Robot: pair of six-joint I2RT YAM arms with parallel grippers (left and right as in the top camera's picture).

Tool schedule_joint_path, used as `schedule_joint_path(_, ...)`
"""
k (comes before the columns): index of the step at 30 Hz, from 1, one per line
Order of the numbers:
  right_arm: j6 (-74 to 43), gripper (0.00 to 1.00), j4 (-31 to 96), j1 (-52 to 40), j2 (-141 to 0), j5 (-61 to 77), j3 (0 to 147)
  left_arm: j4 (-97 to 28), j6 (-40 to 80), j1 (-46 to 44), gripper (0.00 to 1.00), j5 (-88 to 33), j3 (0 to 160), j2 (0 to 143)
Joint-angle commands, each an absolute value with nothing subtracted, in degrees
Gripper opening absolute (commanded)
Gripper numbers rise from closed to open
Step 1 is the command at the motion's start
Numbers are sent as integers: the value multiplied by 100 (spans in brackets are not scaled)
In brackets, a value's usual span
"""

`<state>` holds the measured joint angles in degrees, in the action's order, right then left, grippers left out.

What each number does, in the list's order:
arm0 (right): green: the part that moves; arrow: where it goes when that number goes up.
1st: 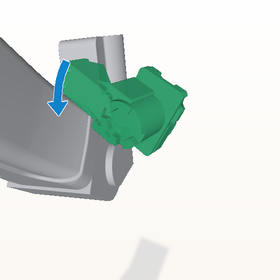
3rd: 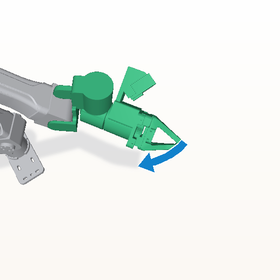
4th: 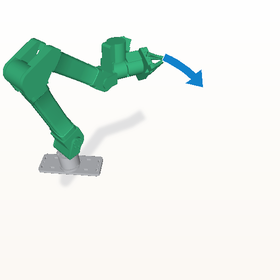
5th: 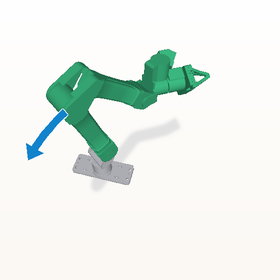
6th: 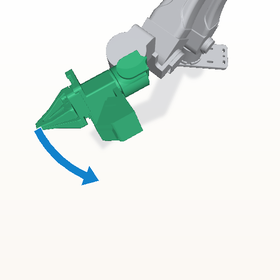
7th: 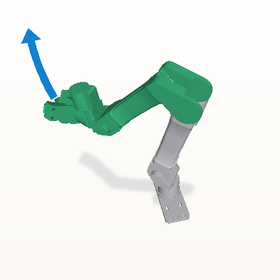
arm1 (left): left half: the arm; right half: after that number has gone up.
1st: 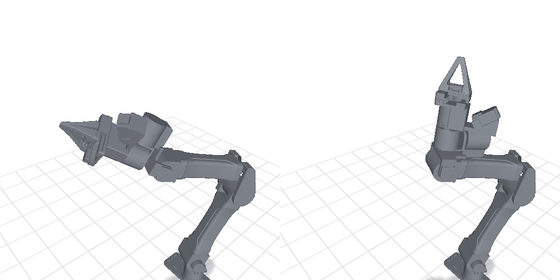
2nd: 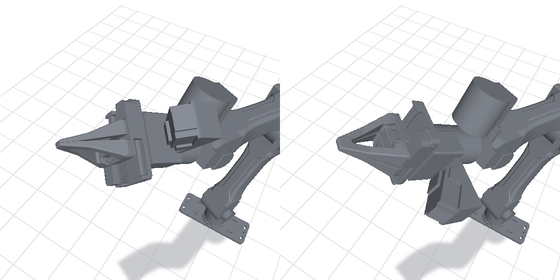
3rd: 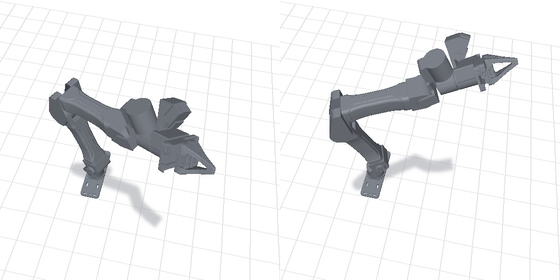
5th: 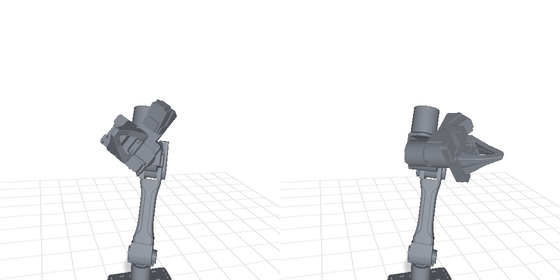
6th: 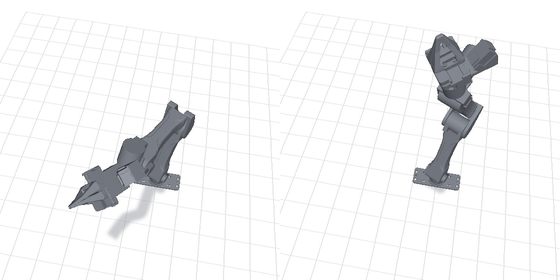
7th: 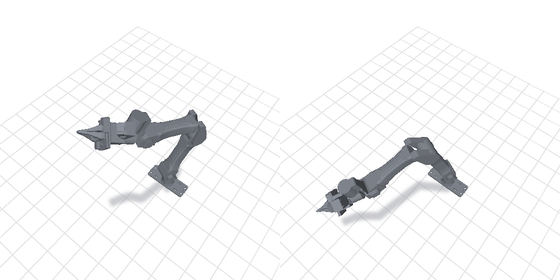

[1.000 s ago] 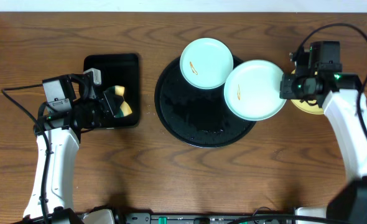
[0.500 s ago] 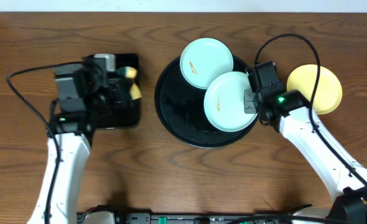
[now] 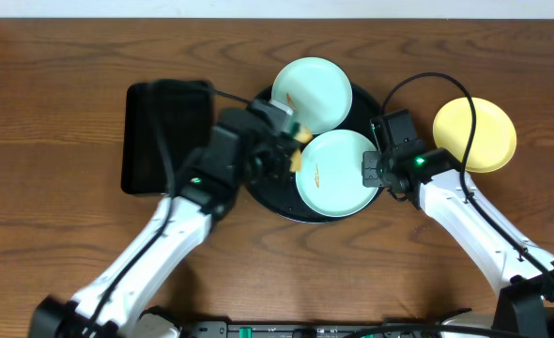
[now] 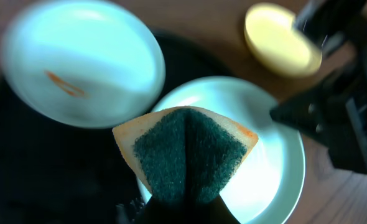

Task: Clean dirty plates on tray and stack at the side
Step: 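Grasp the light-blue plate rim with the right gripper and tilt it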

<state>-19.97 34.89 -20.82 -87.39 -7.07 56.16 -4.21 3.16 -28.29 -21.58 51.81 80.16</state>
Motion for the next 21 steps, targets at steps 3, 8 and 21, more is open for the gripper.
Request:
schedule_joint_path(3,-2104,1,3321,-1979,-8739,-593,5489,-193,390,-3216,7,-1984,5177,8770)
schedule_joint_path(8,-2102,1,3317,-1979,-8739,-596,5483,-58,392,-3363,7,-1984,5175,9236)
schedule_joint_path(21,-2102,1,3310,-1979,-8739,-593,5483,58,390,-3485,7,-1981,5175,9944)
